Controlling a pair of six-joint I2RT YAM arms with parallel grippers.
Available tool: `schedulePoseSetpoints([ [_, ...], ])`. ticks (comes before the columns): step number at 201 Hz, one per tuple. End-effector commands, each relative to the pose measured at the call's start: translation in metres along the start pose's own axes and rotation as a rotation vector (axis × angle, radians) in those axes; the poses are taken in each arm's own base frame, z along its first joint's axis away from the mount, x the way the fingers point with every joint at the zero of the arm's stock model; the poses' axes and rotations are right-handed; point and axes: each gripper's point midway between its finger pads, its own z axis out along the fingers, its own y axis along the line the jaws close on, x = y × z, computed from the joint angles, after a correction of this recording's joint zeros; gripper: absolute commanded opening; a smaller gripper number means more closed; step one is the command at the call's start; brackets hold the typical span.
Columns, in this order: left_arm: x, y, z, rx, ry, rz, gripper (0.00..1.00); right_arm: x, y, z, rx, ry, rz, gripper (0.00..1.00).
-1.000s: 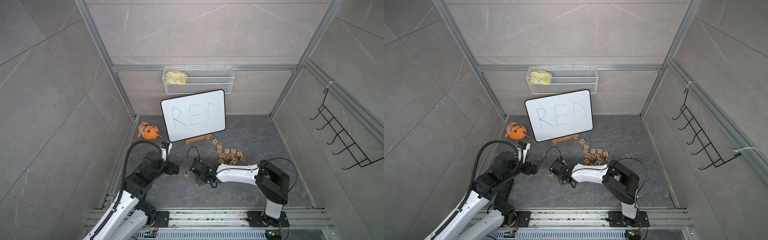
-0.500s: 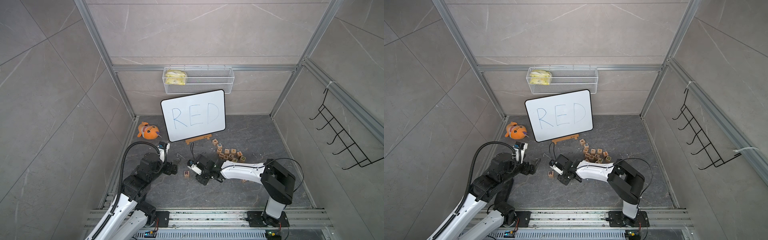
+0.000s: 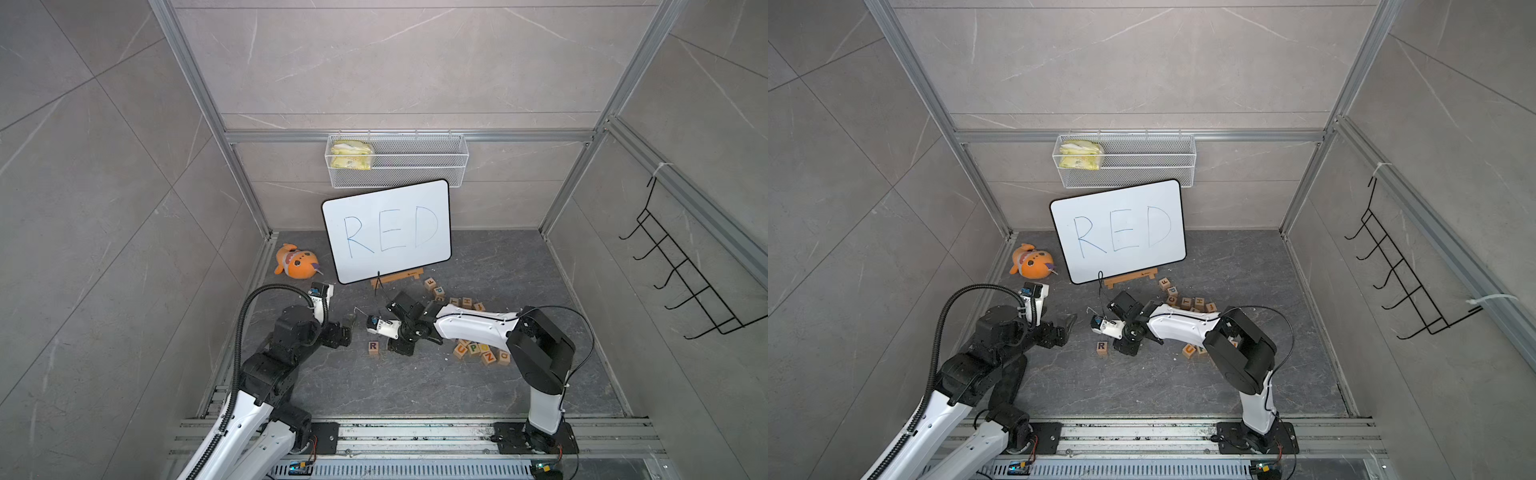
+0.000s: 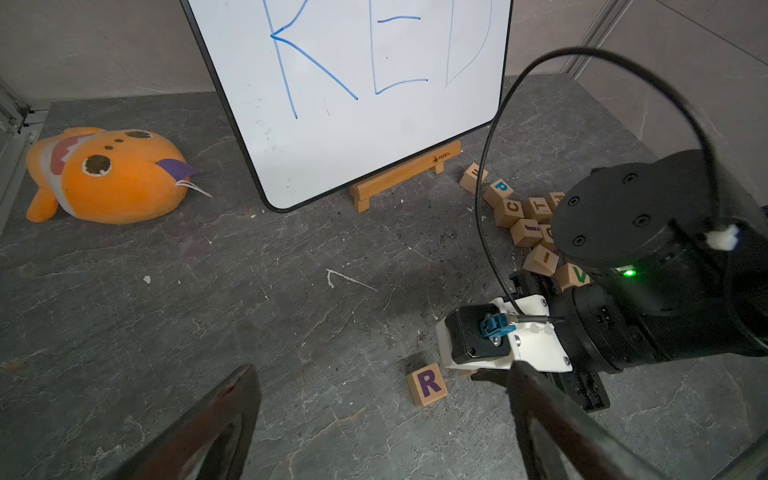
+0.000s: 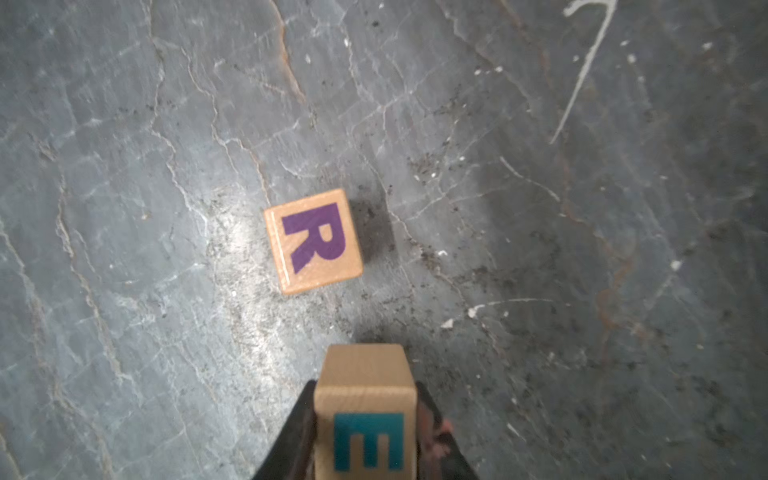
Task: Assemble the uppercase word "red" with letter blocks
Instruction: Place the letter block at the center of the board.
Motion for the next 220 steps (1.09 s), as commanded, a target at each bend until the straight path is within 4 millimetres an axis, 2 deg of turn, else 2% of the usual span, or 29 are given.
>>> schedulePoseSetpoints([
  [1,-0.021,-0.004,-0.009,0.023,-0.068,0.009,0.96,0.004,0.011,0.006,-0.063,0.036,-0.050,0.26],
  [58,-0.022,-0.001,-0.008,0.026,-0.075,-0.011,0.96,0.007,0.011,0.018,-0.071,0.084,-0.073,0.33],
  [87,-0.021,-0.002,-0.007,0.032,-0.069,-0.017,0.96,0.006,0.008,0.020,-0.055,0.085,-0.070,0.45],
  [103,-0.022,-0.001,-0.007,0.029,-0.072,-0.016,0.96,0.004,0.007,0.017,-0.045,0.082,-0.062,0.52],
  [145,-0.023,0.001,-0.007,0.025,-0.078,-0.025,0.96,-0.006,0.006,-0.007,-0.001,0.017,-0.003,0.58],
  [185,-0.022,0.000,-0.005,0.032,-0.068,-0.036,0.96,-0.010,0.013,-0.042,0.030,-0.111,0.171,0.55],
  [201,-0.020,-0.002,-0.002,0.044,-0.057,-0.041,0.96,-0.009,0.020,-0.051,0.010,-0.183,0.282,0.51],
  [209,-0.019,-0.003,-0.001,0.051,-0.050,-0.042,0.96,-0.007,0.019,-0.052,0.020,-0.205,0.363,0.44],
  [220,-0.018,-0.005,0.001,0.061,-0.039,-0.045,0.96,-0.002,0.018,-0.050,0.026,-0.229,0.481,0.26],
])
